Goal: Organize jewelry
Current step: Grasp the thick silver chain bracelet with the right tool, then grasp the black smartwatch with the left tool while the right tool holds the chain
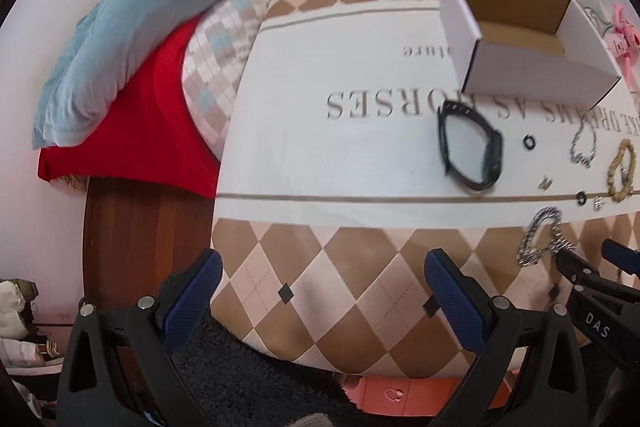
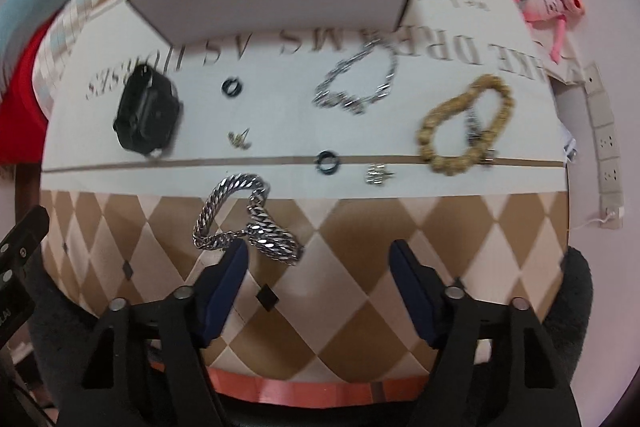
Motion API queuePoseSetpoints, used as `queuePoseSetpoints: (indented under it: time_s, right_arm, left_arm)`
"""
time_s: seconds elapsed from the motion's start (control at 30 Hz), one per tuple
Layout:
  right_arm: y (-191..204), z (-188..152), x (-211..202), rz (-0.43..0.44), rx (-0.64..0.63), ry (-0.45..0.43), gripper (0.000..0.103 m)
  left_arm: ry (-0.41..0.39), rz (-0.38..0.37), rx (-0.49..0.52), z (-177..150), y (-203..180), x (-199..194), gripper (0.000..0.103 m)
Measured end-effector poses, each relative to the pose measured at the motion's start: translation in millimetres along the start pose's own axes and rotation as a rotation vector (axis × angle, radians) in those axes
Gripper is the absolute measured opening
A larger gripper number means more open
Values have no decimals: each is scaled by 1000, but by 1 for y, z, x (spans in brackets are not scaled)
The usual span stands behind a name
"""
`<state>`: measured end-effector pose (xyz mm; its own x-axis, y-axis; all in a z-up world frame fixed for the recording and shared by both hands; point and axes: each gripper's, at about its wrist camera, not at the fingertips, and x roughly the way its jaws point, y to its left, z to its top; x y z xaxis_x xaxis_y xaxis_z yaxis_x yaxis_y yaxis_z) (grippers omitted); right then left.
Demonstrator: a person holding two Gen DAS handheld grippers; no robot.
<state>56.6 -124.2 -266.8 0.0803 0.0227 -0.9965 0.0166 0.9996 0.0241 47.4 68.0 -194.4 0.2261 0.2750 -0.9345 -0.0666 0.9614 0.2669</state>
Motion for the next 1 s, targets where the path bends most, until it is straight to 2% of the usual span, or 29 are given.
queuePoseSetpoints:
  time_s: [0.07,0.13,0.17,0.2,0.27,0.43,0.6,0.7,0.77,0.83,1.0]
  right_arm:
    - [10,-4,10,-8,-26,3,58]
    - [21,-10,11,-39,-72,-31,51]
    - [25,-13,11,-34,-82,-47,44]
    - [29,-15,11,-35,-93,-62,30]
    - [35,-19,12,-39,-114,-86,11]
    - [32,-28,9,-5,-82,-98,10]
    - [2,-20,-22,36,9,-167,10]
    - [-14,-12,-42,42,52,-206,10]
    - [-25,-1,-49,34,71,-217,10]
    - [-40,17,-54,25,96,-212,10]
    - [-67,27,-43,9,137,-191,10]
  left_arm:
    - [5,2,-2,-3,2,5,103]
    - [14,-1,-7,-5,4,9,103]
    - [17,-1,-10,-6,4,9,103]
    - [20,-3,-13,-6,4,10,103]
    - [27,-8,-19,-6,4,12,103]
    - [36,-41,-39,-4,3,12,103]
    - [43,-132,-78,10,-3,7,103]
    - [-2,-203,-64,22,-16,-3,102]
    - [-31,-228,-32,30,-30,-8,98]
    - [-43,-231,7,37,-45,-9,85]
    - [-42,-192,76,49,-75,4,74]
